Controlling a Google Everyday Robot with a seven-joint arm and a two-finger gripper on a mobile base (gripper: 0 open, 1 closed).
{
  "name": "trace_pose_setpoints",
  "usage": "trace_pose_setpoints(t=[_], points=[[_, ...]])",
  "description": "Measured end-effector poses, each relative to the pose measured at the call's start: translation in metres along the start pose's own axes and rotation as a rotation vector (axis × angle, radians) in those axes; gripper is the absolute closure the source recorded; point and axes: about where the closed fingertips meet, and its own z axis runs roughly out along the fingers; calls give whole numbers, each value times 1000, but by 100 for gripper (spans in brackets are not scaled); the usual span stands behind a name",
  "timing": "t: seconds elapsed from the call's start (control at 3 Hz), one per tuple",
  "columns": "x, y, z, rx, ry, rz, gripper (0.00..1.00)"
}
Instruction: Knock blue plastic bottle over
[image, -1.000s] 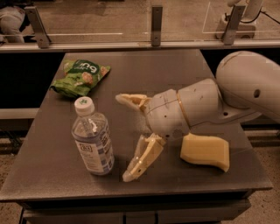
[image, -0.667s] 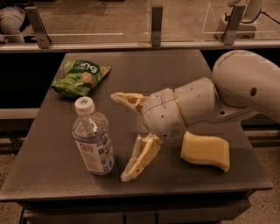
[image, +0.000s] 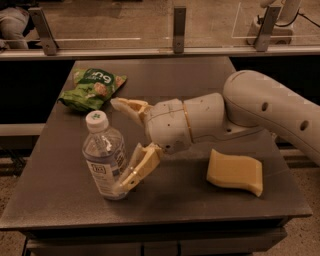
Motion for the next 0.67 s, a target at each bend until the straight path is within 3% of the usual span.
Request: trace_pose_setpoints(t=[0.33,0.67], points=[[-1,0,1,-2,-7,3,3],[-3,1,3,-5,-6,1,25]])
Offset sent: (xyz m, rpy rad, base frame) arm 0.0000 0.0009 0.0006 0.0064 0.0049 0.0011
